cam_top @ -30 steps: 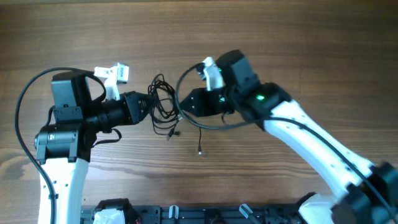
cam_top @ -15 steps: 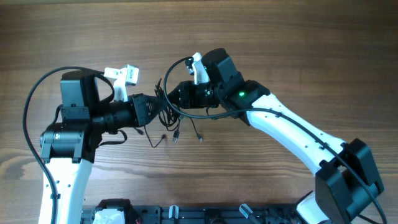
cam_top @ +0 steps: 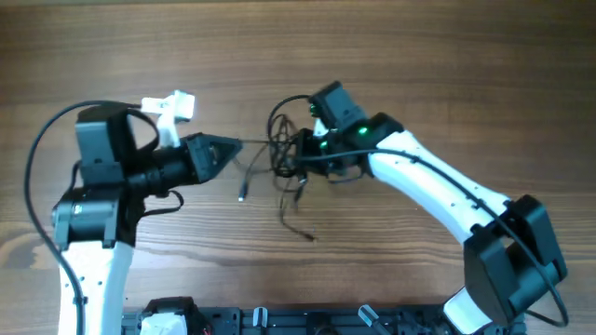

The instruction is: Untangle cables

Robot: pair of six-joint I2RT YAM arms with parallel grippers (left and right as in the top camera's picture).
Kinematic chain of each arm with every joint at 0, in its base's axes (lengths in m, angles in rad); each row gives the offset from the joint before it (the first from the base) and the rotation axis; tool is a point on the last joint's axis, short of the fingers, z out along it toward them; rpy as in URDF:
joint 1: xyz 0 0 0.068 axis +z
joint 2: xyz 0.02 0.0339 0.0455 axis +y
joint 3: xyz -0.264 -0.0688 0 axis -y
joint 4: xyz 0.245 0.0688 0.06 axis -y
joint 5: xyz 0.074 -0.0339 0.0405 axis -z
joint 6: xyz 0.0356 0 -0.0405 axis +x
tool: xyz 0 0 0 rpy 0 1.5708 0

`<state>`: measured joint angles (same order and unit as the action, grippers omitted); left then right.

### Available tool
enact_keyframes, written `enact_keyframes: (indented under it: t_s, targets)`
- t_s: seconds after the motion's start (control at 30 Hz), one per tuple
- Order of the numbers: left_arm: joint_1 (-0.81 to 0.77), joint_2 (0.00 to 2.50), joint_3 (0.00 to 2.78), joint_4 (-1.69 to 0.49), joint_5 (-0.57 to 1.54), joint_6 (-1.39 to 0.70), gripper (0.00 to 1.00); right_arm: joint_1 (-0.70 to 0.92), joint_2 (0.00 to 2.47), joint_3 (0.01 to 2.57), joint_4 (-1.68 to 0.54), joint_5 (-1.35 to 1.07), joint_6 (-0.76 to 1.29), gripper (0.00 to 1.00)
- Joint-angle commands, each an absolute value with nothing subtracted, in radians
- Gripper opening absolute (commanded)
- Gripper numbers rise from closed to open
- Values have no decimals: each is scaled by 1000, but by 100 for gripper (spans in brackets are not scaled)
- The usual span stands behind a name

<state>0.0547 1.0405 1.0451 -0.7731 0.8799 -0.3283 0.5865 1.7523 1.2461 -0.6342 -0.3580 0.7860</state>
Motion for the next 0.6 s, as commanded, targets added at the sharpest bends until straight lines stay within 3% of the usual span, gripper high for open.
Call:
enact_keyframes:
  t_s: [0.0, 0.1, 0.13, 0.23, 0.3, 0.47, 0.57]
  targets:
    - [165, 942, 1069, -768, 853, -329, 4, 474, 1790, 1236, -663, -368, 614, 4]
    - [184, 957, 1069, -822, 851, -288, 5, 473, 1766, 1236, -656, -518, 513, 4]
    - [176, 970, 1067, -849, 852, -272, 11, 476, 1753, 1236, -656, -547, 504, 4]
    - [110, 1027, 1066, -919, 855, -186, 46, 480, 1688, 1236, -656, -626, 498, 5]
    - [30, 1078, 1066, -925, 855, -163, 57, 487, 1631, 1236, -659, -622, 529, 4]
    - [-163, 1214, 1066, -839, 839, -164, 61, 492, 1549, 1236, -661, -596, 578, 4]
    - [-242, 1297, 1066, -737, 836, -192, 58, 492, 1538, 1236, -674, -601, 579, 5]
